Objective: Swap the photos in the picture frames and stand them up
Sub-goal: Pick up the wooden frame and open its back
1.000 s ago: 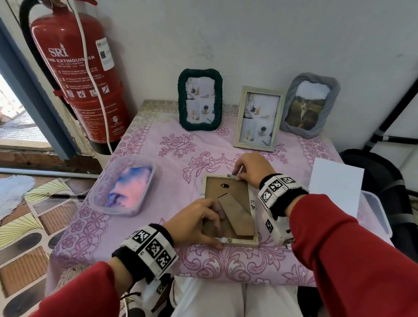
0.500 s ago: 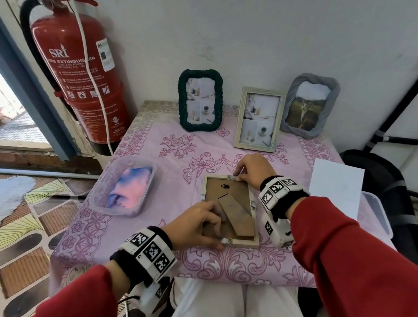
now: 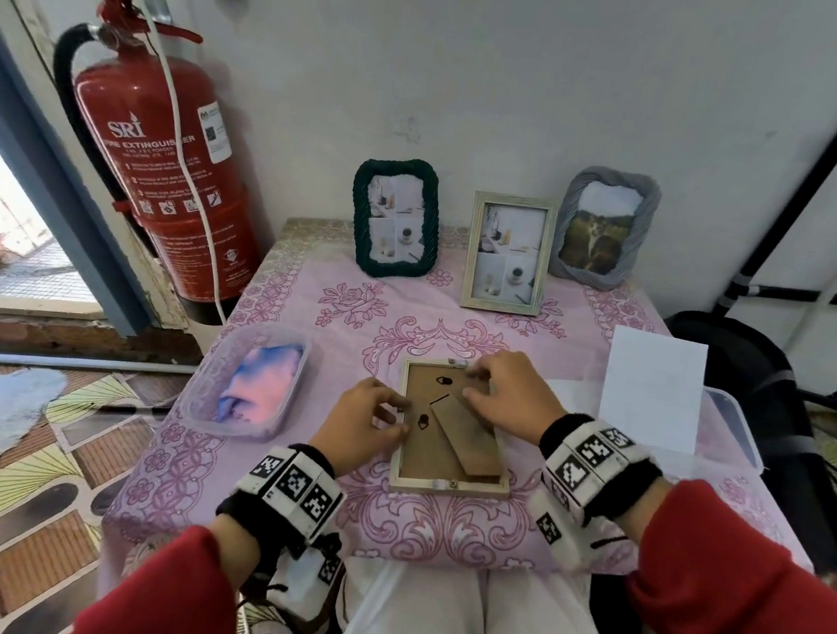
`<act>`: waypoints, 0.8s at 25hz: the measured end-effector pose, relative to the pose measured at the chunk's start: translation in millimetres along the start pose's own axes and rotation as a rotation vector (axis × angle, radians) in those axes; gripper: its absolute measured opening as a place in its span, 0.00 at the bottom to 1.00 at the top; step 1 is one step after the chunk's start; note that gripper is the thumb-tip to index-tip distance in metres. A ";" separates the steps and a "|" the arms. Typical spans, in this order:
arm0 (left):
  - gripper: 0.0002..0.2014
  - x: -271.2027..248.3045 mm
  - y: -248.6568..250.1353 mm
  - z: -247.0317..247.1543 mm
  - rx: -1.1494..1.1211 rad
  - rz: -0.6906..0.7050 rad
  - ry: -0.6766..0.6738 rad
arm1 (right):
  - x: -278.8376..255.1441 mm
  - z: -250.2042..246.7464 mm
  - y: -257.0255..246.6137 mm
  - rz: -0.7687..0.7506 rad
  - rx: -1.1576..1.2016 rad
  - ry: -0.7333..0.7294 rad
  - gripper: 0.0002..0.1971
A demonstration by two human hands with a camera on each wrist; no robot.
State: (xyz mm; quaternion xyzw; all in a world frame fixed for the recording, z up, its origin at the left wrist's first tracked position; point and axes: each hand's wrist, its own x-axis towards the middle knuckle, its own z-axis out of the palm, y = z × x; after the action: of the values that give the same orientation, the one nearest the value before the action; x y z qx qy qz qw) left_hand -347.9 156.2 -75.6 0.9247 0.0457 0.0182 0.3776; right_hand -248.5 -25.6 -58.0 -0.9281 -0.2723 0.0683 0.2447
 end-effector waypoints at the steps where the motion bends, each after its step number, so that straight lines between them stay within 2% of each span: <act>1: 0.16 0.0 0.4 2.3 -0.003 -0.005 0.002 | -7.4 3.7 -2.1 0.029 0.044 -0.015 0.21; 4: 0.19 0.2 -1.1 6.1 -0.019 -0.020 0.013 | -23.3 15.7 -4.6 0.126 0.032 -0.137 0.35; 6: 0.21 -0.2 -2.9 7.1 -0.044 -0.039 0.014 | -27.6 21.3 -4.3 0.142 -0.023 -0.164 0.40; 11: 0.23 -2.4 -2.4 9.5 -0.071 -0.065 0.027 | -30.0 19.6 -0.6 0.112 0.078 -0.088 0.31; 15: 0.23 -3.1 1.0 9.8 -0.082 -0.079 0.062 | -31.4 17.4 5.2 0.098 0.173 -0.062 0.29; 17: 0.23 -4.4 4.0 11.9 -0.262 -0.107 0.041 | -32.8 18.8 6.8 0.098 0.168 -0.040 0.29; 20: 0.25 -8.9 6.2 13.8 -0.618 -0.190 -0.058 | -35.0 18.5 7.1 0.094 0.181 -0.024 0.29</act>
State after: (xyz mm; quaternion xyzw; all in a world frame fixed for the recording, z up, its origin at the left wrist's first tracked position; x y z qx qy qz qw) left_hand -355.3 141.4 -81.1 0.7580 0.1132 -0.0307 0.6416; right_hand -279.5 -41.9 -77.9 -0.9130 -0.2242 0.1152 0.3208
